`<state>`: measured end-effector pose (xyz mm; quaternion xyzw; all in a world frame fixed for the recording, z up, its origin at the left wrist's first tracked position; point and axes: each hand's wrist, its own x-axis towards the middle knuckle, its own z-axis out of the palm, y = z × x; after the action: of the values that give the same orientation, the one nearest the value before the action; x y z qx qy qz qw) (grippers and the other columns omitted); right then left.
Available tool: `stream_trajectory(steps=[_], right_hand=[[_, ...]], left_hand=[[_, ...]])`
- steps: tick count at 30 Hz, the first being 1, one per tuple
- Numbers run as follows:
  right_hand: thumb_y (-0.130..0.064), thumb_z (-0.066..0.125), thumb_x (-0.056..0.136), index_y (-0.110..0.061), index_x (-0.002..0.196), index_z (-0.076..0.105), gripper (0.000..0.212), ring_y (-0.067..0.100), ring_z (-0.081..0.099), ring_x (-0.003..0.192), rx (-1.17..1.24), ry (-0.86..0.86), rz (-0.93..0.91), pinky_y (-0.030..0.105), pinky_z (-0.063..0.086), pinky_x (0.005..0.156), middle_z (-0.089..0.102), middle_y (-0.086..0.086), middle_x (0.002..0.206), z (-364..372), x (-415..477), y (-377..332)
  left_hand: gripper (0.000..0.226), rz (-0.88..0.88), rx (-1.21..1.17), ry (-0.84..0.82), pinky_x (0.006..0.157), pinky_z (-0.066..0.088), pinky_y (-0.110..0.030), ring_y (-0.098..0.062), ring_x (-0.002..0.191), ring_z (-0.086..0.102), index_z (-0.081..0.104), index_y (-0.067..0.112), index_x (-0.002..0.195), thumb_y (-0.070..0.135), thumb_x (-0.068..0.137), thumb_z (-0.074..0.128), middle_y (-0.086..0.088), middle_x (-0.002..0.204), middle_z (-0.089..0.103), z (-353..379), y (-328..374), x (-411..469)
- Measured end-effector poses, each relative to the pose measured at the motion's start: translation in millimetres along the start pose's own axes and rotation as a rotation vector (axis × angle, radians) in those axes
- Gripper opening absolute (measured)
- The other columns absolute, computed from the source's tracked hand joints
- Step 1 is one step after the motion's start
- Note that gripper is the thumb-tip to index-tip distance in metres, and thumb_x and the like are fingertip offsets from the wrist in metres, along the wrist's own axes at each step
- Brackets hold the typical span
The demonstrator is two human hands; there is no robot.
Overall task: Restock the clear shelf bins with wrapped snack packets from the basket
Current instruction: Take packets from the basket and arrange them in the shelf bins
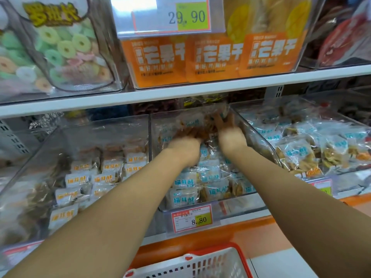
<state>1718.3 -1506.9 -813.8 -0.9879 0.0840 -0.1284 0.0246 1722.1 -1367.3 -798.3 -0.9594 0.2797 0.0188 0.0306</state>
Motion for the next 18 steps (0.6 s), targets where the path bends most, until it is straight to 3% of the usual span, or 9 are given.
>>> stream_trajectory(steps=[4, 7, 9, 11, 14, 18], right_hand=[[0.0, 0.042, 0.094, -0.019, 0.151, 0.019, 0.064, 0.04, 0.058, 0.108, -0.051, -0.093, 0.031, 0.039, 0.047, 0.075, 0.014, 0.026, 0.153, -16.6, -8.1, -4.6], [-0.002, 0.044, 0.093, -0.006, 0.129, 0.052, 0.037, 0.035, 0.059, 0.109, -0.048, -0.113, 0.025, 0.037, 0.047, 0.078, 0.052, 0.021, 0.132, -37.9, -29.0, -11.3], [-0.008, 0.048, 0.094, -0.003, 0.111, 0.063, 0.023, 0.036, 0.062, 0.103, 0.008, -0.058, 0.032, 0.036, 0.047, 0.075, 0.063, 0.02, 0.114, -51.0, -50.8, -11.9], [-0.022, 0.05, 0.096, -0.004, 0.103, 0.065, 0.025, 0.036, 0.063, 0.097, 0.038, -0.01, 0.012, 0.033, 0.043, 0.069, 0.066, 0.018, 0.104, -59.9, -82.5, -14.0], [-0.037, 0.046, 0.098, -0.01, 0.087, 0.06, 0.032, 0.032, 0.06, 0.082, 0.078, 0.002, -0.039, 0.03, 0.037, 0.062, 0.056, 0.011, 0.079, -63.1, -139.3, -25.6], [-0.035, 0.037, 0.102, -0.016, 0.083, 0.049, 0.029, 0.026, 0.05, 0.07, 0.088, -0.092, -0.2, 0.029, 0.028, 0.055, 0.045, 0.003, 0.069, -37.5, -206.6, -51.9]], left_hand=[[0.039, -0.01, -0.034, 0.048, 0.087, 0.044, -0.034, -0.028, 0.115, 0.052, 0.048, 0.013, 0.134, 0.019, 0.095, 0.051, -0.01, 0.133, 0.05, -0.6, 2.1, -4.7], [0.029, 0.005, -0.093, 0.112, 0.083, 0.05, -0.038, -0.028, 0.104, 0.057, 0.056, 0.008, 0.119, 0.021, 0.094, 0.05, -0.012, 0.119, 0.056, -3.8, 4.1, -24.3], [0.024, 0.049, -0.144, 0.23, 0.078, 0.047, -0.037, -0.03, 0.099, 0.057, 0.059, 0.007, 0.109, 0.023, 0.095, 0.048, -0.012, 0.11, 0.059, -6.2, 9.8, -50.0], [0.022, 0.117, -0.269, 0.413, 0.072, 0.042, -0.036, -0.027, 0.089, 0.057, 0.061, 0.009, 0.094, 0.025, 0.097, 0.046, -0.01, 0.095, 0.061, -5.4, 16.1, -84.7], [0.031, 0.192, -0.5, 0.679, 0.057, 0.034, -0.031, -0.017, 0.063, 0.045, 0.047, 0.015, 0.068, 0.028, 0.097, 0.045, 0.003, 0.064, 0.046, 3.4, 24.1, -150.8], [0.043, 0.156, -0.665, 0.735, 0.049, 0.024, -0.027, -0.018, 0.048, 0.032, 0.039, 0.011, 0.055, 0.028, 0.094, 0.044, 0.001, 0.048, 0.031, 42.7, 18.0, -225.4]])
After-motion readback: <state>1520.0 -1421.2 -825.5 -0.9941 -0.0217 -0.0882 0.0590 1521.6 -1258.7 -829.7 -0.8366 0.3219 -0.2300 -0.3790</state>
